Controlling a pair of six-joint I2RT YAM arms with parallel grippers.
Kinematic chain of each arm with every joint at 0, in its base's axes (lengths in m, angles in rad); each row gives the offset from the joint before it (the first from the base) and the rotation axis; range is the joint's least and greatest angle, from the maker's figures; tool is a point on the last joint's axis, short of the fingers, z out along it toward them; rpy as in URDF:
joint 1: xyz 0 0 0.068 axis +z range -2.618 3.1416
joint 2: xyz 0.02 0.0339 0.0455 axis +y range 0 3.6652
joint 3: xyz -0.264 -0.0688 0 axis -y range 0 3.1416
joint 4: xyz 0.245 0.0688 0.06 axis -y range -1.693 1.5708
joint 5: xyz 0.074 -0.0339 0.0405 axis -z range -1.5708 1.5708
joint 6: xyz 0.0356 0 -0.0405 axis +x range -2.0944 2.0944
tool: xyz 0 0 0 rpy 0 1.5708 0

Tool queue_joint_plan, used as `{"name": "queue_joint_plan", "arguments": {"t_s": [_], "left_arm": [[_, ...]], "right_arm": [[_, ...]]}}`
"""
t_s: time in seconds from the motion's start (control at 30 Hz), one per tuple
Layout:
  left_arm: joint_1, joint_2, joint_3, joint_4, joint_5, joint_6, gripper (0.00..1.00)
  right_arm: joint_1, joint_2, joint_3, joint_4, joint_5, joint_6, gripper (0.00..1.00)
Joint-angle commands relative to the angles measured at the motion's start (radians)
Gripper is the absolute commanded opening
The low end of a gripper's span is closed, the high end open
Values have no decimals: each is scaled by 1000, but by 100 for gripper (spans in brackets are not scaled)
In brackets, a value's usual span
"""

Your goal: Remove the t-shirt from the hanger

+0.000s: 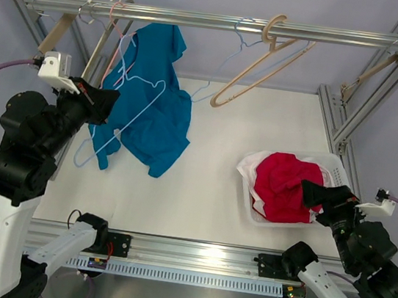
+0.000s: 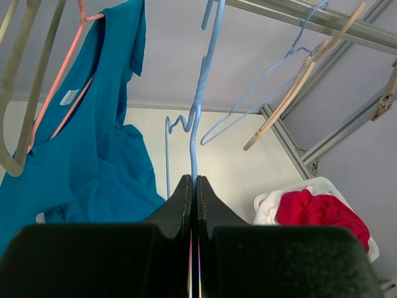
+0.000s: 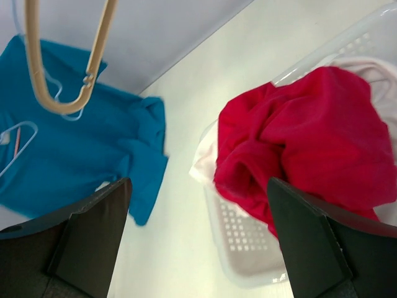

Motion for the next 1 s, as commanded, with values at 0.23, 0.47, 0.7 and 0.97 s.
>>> {"name": "queue_joint_plan", "arguments": {"t_s": [0.23,0.47,0.7,0.97], "left_arm": [[-5,161,34,272,83,46,0],[-5,309,117,385,186,19,0],[-18,432,183,436,234,-1,0],[-49,508,206,443,208,10,0]], "right_arm": [[-4,48,184,-27,-222,-128,99],[-3,108,112,94,-362,-177,99],[-3,110,55,162,-391,-203,100],[-3,126,-6,221,-434,-202,99]]}}
